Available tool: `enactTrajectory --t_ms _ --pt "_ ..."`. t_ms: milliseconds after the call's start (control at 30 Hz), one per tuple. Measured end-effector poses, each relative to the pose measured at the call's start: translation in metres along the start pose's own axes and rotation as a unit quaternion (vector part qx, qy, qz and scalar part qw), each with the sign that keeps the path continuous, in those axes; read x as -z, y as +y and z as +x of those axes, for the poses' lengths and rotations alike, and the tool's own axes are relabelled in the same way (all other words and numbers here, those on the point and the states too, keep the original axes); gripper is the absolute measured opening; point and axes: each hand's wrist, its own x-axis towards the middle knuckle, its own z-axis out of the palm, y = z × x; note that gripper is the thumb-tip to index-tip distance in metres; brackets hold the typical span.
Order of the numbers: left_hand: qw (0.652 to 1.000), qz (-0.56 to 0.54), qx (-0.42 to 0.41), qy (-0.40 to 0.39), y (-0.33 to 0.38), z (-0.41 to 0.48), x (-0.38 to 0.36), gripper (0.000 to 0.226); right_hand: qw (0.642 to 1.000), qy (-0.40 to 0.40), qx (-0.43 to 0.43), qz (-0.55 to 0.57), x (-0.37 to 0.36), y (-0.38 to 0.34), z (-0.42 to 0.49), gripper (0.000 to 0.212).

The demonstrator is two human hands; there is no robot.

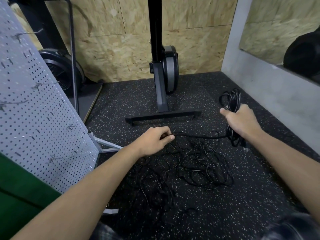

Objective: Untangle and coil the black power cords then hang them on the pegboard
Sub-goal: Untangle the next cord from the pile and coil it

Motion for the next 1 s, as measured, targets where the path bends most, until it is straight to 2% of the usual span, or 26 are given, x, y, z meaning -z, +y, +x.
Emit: enactTrajectory --t_ms 67,133,233,333,433,533,600,667,733,800,833,900,933,967,1000 --pt "0.998 -0.026 -0.03 0.038 0.005 -0.001 -0.001 0.02 1.0 -0.021 0.01 -0.013 -0.002 0.0 -0.004 0.032" --pt "0.994 -0.035 -0.068 0.075 0.009 0.0 0.001 0.017 0.998 -0.055 0.019 -0.035 -0.005 -0.004 -0.009 0.016" --pt "0.988 -0.032 -0.118 0.091 0.017 0.001 0.002 0.015 0.993 -0.094 0.027 -0.06 -0.013 -0.007 -0.013 0.034" --pt "0.982 -0.012 -0.153 0.11 0.025 0.003 -0.001 0.016 0.99 -0.12 0.017 -0.067 -0.019 -0.012 -0.019 0.039" --pt "0.977 -0.014 -0.15 0.152 0.035 0.007 -0.002 0.018 0.986 -0.157 0.008 -0.064 -0.026 -0.018 -0.025 0.049" --pt "0.971 -0.033 -0.134 0.196 0.044 0.01 -0.003 0.02 0.979 -0.202 0.021 -0.033 -0.03 -0.026 -0.032 0.074" --pt "0.968 -0.049 -0.127 0.211 0.046 0.011 -0.003 0.02 0.971 -0.237 0.035 -0.018 -0.032 -0.03 -0.036 0.08" --pt "0.968 -0.072 -0.105 0.217 0.048 0.012 -0.003 0.013 0.955 -0.291 0.06 -0.018 -0.036 -0.032 -0.039 0.077" --pt "0.965 -0.096 -0.088 0.226 0.051 0.012 -0.004 0.021 0.933 -0.35 0.077 -0.025 -0.038 -0.034 -0.041 0.061" --pt "0.964 -0.094 -0.093 0.23 0.05 0.012 -0.007 0.027 0.904 -0.424 0.055 -0.009 -0.036 -0.034 -0.041 0.043" --pt "0.963 -0.08 -0.103 0.234 0.051 0.011 -0.007 0.028 0.892 -0.449 0.039 -0.014 -0.037 -0.03 -0.039 0.046" --pt "0.959 -0.045 -0.124 0.252 0.05 0.011 -0.006 0.031 0.882 -0.466 0.03 -0.056 -0.041 -0.024 -0.034 0.069" --pt "0.957 -0.035 -0.128 0.258 0.05 0.012 -0.004 0.033 0.884 -0.457 0.038 -0.084 -0.044 -0.021 -0.033 0.072" --pt "0.958 -0.03 -0.127 0.256 0.051 0.012 -0.003 0.034 0.886 -0.446 0.048 -0.115 -0.048 -0.019 -0.033 0.063" --pt "0.961 -0.028 -0.123 0.247 0.051 0.012 -0.003 0.036 0.888 -0.435 0.06 -0.14 -0.052 -0.018 -0.033 0.044"
